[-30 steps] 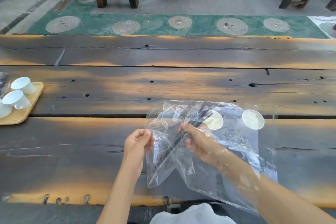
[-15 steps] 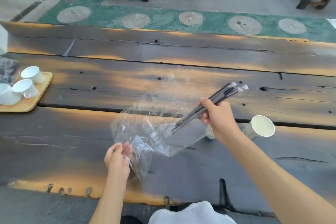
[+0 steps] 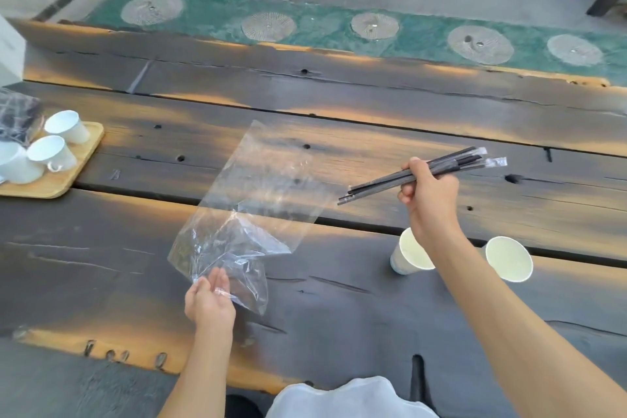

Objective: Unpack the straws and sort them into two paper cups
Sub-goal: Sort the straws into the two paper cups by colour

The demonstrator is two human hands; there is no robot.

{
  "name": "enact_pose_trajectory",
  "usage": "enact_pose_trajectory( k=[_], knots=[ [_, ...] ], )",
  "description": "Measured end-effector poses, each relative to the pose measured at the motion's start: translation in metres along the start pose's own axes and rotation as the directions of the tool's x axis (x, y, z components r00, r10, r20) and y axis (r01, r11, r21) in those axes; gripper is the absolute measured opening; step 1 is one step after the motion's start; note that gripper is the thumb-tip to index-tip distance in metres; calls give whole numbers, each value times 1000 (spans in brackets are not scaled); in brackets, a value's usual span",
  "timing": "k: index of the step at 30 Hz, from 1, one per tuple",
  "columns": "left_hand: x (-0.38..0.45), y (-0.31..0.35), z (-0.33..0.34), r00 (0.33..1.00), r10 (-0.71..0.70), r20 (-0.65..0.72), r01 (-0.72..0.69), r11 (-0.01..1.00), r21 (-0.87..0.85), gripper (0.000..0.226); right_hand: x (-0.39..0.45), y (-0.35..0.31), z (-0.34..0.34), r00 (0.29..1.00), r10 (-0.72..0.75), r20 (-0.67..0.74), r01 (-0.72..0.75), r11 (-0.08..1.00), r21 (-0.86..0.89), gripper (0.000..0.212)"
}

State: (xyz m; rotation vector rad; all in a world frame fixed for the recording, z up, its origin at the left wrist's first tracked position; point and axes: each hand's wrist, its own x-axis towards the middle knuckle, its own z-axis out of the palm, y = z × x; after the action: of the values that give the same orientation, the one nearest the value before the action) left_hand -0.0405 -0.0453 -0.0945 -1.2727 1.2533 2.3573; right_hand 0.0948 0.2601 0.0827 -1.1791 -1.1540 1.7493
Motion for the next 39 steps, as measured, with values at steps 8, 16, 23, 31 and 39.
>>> enact_pose_trajectory(
  k=[8,16,23,31,39],
  knots=[
    [16,-16,13,999,-16,-35,20,992,123,7,14,55,2,967,189,174,-106,910,-400,11],
    [30,-28,19,1000,-22,-20,28,907,419,22,25,172,-2,827,547,127,-293,613,-733,10],
    [28,-39,14,997,-49,-54,70,848,525,28,27,218,-1,861,508,4,-211,364,-907,17],
    [15,-58,-7,970,107,-216,79,707,703,15,27,219,-8,920,391,-25,-192,394,-899,30],
    [-53,-111,-3,900,11,437,-437,49,898,14,-1,206,-50,927,376,-12,-237,560,-794,19]
  ],
)
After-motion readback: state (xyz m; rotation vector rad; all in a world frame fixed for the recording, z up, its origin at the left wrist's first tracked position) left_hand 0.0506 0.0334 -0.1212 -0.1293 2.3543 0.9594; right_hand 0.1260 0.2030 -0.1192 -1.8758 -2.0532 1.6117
